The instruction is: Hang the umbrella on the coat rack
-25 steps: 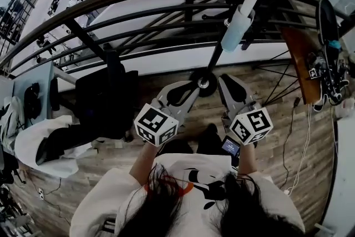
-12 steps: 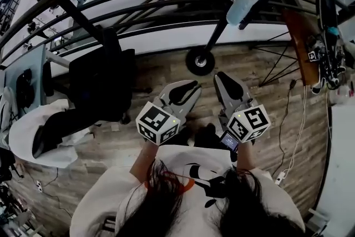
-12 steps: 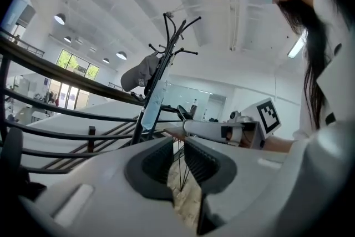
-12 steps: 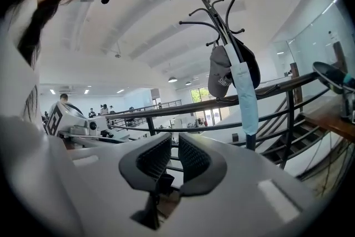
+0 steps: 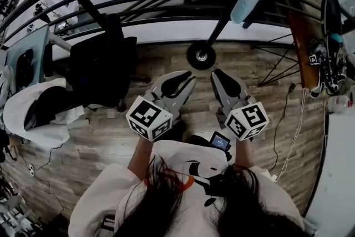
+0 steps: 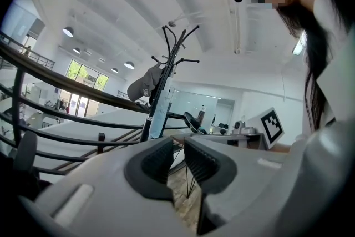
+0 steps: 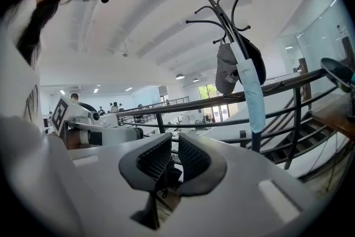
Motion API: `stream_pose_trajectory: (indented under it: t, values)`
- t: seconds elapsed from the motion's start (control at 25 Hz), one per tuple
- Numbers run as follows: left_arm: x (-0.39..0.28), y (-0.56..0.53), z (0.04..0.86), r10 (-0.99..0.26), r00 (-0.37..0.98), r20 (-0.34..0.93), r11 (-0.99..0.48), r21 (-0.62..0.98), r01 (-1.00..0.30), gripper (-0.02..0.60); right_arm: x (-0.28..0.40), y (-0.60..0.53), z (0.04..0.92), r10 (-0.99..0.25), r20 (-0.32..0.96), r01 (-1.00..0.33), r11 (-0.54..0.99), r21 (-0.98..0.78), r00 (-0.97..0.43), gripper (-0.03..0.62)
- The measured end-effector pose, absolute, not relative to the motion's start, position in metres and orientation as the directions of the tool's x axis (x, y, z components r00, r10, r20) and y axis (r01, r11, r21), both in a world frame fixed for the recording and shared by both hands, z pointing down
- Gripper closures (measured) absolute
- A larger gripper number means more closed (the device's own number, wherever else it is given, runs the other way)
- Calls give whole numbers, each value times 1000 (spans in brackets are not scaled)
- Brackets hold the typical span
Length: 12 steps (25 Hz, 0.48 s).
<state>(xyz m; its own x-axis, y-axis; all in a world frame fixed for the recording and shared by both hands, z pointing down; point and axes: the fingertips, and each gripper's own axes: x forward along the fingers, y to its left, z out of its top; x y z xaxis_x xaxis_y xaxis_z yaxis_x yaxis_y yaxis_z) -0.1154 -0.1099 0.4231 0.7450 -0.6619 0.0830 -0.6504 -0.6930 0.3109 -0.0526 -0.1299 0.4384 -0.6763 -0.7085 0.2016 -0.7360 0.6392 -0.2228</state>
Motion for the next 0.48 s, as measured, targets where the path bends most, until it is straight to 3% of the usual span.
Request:
stream_pose_trajectory:
  t: [0.48]
  values:
    - [-60,-26,423,-713,692,116,-636,309,-707,534,5,-42,431,-679,161,-696,679,-236,-717,536]
